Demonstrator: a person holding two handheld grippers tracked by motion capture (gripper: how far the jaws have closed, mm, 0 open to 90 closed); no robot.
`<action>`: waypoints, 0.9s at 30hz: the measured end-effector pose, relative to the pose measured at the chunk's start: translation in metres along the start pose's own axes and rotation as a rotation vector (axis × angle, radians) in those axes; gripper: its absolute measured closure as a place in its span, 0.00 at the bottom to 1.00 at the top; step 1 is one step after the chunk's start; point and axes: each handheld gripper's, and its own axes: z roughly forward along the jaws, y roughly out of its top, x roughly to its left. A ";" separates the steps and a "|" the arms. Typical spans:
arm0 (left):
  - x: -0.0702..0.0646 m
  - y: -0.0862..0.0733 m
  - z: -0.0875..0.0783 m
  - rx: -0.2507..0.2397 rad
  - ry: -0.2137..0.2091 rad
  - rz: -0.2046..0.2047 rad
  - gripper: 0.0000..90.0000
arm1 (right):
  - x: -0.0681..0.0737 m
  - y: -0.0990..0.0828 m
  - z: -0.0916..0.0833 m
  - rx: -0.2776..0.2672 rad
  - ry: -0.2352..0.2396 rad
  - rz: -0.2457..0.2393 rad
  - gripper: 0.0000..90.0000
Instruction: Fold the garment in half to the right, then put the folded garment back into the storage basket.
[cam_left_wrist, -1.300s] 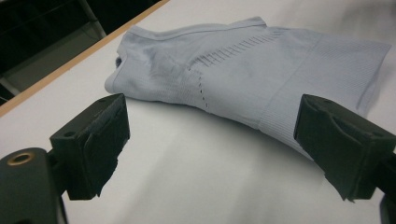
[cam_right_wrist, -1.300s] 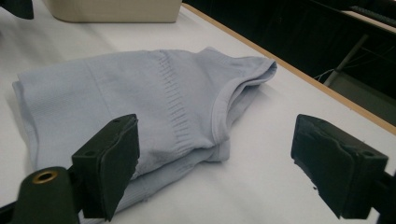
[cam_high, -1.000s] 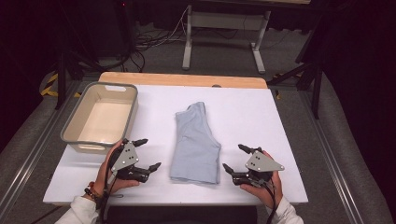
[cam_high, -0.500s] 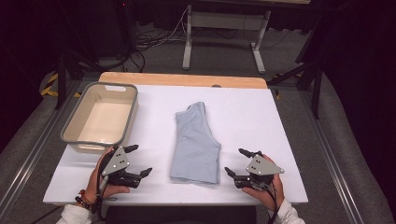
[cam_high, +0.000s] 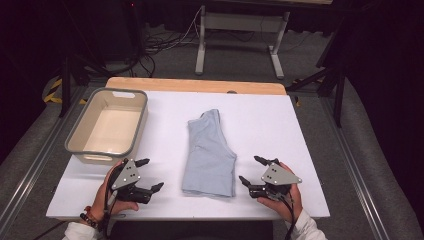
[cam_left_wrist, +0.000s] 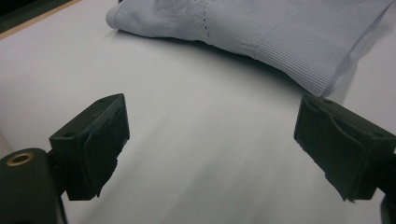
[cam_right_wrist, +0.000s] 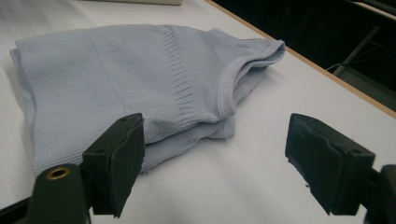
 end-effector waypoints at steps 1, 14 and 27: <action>0.000 0.000 0.000 0.000 -0.001 -0.001 0.13 | 0.000 0.000 0.000 0.000 0.002 0.002 0.23; -0.002 0.003 0.008 0.019 -0.037 0.002 0.13 | -0.003 -0.003 0.000 0.020 -0.006 0.015 0.24; -0.008 0.019 0.023 0.029 -0.087 -0.047 0.12 | -0.012 0.001 0.003 0.028 -0.029 0.065 0.27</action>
